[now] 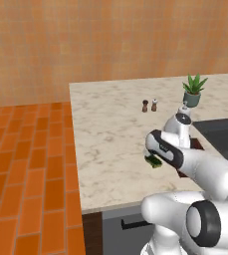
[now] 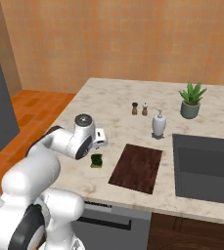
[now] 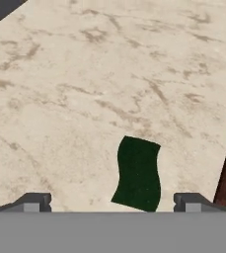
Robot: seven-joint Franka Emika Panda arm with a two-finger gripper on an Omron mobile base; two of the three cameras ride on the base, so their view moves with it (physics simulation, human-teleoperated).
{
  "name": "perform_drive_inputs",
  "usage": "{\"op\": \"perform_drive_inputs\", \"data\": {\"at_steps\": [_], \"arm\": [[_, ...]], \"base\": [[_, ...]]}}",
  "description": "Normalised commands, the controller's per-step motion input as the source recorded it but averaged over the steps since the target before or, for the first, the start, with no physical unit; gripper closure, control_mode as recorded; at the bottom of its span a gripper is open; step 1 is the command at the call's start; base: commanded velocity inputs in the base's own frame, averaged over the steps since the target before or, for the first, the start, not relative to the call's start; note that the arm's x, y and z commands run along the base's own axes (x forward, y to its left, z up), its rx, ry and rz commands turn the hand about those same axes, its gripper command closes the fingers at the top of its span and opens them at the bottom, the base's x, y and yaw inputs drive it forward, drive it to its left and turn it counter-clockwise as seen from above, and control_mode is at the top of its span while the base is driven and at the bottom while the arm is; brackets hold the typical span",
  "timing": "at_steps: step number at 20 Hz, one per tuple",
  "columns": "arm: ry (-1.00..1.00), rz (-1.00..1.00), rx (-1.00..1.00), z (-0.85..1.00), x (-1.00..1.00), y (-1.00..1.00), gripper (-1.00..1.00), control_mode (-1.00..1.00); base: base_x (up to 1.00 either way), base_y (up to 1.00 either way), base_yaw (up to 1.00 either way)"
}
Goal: Pick up the sponge from the counter and clean the cutting board by briefly scrubbing or pressing down on the cutting board. Once finished, release the sponge.
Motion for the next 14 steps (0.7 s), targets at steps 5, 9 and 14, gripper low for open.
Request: {"op": "perform_drive_inputs", "data": {"at_steps": [5, 9, 14], "arm": [[-0.11, 0.00, 0.00, 0.40, -0.19, 0.32, -1.00, -1.00], [-0.06, 0.00, 0.00, 0.34, -0.23, 0.32, -1.00, -1.00], [-0.06, 0.00, 0.00, 0.29, -0.28, 0.27, -1.00, -1.00]], "base": [[0.00, 0.00, 0.00], [0.00, 0.00, 0.00], [0.00, 0.00, 0.00]]}}
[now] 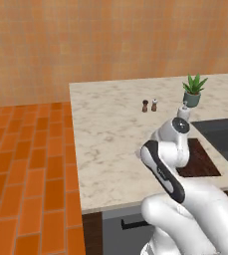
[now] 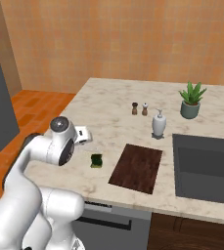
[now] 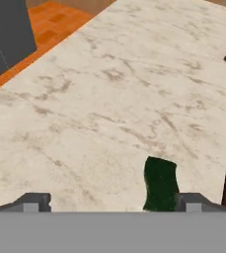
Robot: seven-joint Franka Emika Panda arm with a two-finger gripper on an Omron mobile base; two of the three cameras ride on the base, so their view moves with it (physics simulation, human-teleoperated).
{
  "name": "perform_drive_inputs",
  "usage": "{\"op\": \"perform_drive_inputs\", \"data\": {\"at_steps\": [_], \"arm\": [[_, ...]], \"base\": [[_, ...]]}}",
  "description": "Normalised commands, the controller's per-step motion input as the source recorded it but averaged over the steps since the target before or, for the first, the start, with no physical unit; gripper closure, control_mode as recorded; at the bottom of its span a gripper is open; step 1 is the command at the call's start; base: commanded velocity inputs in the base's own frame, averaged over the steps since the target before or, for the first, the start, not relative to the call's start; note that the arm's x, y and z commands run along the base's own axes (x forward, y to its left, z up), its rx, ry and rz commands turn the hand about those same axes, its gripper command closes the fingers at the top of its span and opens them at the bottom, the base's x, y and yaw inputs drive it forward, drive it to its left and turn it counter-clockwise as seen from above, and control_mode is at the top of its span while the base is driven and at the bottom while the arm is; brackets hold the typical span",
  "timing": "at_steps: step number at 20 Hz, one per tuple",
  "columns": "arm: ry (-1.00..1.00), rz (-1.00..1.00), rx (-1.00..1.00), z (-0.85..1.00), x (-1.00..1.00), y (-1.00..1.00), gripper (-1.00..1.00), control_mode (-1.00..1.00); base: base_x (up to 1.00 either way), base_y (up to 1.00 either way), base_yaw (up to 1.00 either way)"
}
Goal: Pick up the sponge from the counter and clean the cutting board by briefly scrubbing or pressing down on the cutting board. Once finished, release the sponge.
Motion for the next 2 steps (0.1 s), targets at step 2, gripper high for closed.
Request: {"op": "perform_drive_inputs", "data": {"at_steps": [2], "arm": [[-0.10, 0.00, 0.00, 0.39, -0.39, 0.24, -1.00, -1.00]], "base": [[0.00, 0.00, 0.00]]}}
